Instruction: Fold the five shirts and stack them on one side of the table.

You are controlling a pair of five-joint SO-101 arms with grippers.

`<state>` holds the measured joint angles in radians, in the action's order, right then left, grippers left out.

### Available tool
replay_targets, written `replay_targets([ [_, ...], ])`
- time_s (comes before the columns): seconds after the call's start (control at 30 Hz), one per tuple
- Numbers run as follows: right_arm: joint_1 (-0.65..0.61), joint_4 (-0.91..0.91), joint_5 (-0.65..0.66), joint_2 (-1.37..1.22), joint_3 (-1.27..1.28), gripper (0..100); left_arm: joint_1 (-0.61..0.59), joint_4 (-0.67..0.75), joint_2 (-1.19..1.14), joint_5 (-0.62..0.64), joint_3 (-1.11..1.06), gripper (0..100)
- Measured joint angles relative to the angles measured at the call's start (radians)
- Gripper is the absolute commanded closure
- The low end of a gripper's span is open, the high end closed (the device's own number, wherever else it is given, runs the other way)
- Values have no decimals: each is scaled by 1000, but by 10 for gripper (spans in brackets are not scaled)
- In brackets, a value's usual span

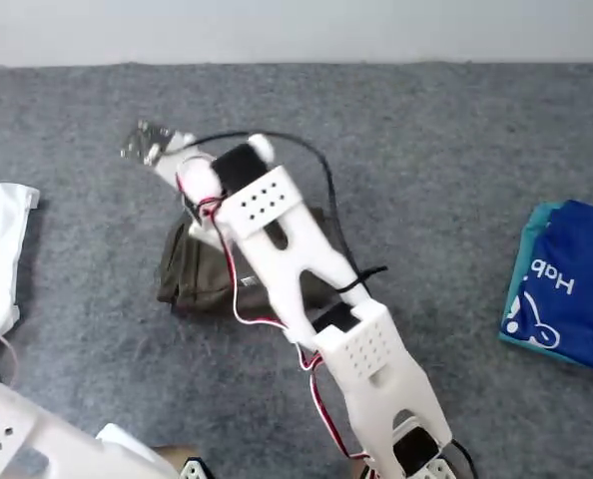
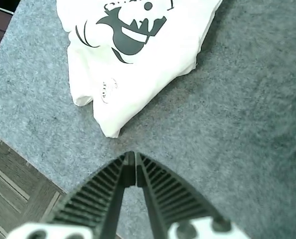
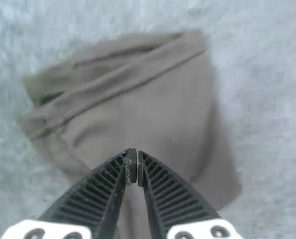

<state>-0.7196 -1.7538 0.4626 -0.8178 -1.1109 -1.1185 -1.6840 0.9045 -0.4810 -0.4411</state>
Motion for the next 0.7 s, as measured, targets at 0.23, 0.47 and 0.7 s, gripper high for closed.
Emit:
replay_targets([
  [0.23, -120, 2, 0, -101, 23, 988, 0, -3, 0, 5, 54, 985],
  [0.47, -244, 61, 0, -150, 23, 988, 0, -15, 0, 5, 54, 985],
  [0.7, -207, 0, -72, -123, -101, 983, 0, -15, 0, 8, 54, 985],
])
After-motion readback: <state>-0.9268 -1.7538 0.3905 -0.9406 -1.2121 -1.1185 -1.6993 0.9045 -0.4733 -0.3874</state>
